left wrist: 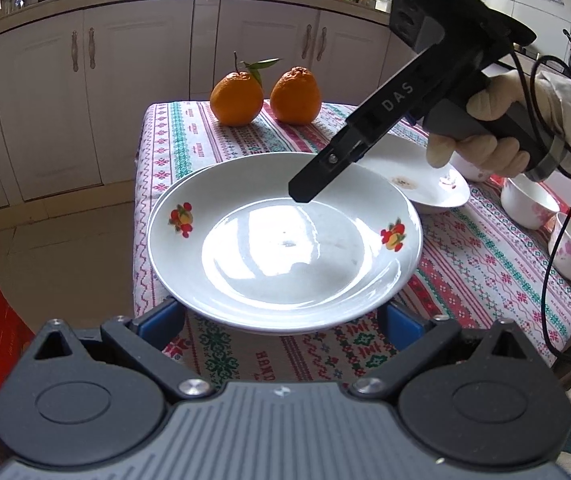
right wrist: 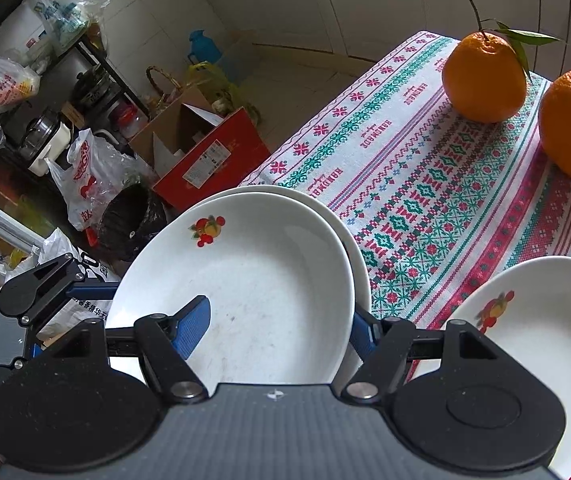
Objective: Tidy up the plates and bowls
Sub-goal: 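Lower the held plate onto the placed plate and open the right gripper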
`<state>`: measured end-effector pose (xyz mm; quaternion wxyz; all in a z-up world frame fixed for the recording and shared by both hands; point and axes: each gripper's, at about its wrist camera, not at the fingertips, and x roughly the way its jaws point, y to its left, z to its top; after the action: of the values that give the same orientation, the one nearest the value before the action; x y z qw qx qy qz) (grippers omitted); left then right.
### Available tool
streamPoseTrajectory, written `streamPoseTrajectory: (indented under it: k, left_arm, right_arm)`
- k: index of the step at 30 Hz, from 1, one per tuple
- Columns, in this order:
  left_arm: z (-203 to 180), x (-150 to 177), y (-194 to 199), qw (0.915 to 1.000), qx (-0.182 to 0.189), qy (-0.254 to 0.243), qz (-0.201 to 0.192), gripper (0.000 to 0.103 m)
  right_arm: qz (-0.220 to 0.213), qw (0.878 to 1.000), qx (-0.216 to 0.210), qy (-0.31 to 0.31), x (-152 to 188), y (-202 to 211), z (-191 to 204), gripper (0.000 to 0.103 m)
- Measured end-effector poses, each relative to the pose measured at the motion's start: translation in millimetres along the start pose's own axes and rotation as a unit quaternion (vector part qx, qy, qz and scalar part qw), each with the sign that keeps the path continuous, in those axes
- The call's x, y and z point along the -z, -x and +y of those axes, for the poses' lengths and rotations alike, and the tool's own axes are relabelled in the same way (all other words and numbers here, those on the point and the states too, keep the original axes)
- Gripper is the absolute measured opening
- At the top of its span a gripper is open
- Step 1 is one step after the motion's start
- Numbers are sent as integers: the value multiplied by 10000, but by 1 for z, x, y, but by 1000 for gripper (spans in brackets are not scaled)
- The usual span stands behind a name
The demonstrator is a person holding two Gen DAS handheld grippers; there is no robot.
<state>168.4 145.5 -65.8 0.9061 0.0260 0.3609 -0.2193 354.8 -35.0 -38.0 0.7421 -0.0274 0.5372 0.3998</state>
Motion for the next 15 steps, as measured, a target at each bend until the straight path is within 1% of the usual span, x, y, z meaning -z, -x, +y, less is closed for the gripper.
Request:
streamPoseTrajectory:
  k: [3,10,15]
  left_arm:
    - [1,0,-1,10000,12,0,16,102]
    - [-2,0,-1,9999,-85,-145,8,102]
    - [-2,0,-1,9998,-96,-148,9,102]
  right_arm:
    - [-30,10000,-10,-23,1,3,-1,77]
    - [-72,10000,30,-4,7,10,1,77]
    - [-95,9999,126,6,11,15,4,77]
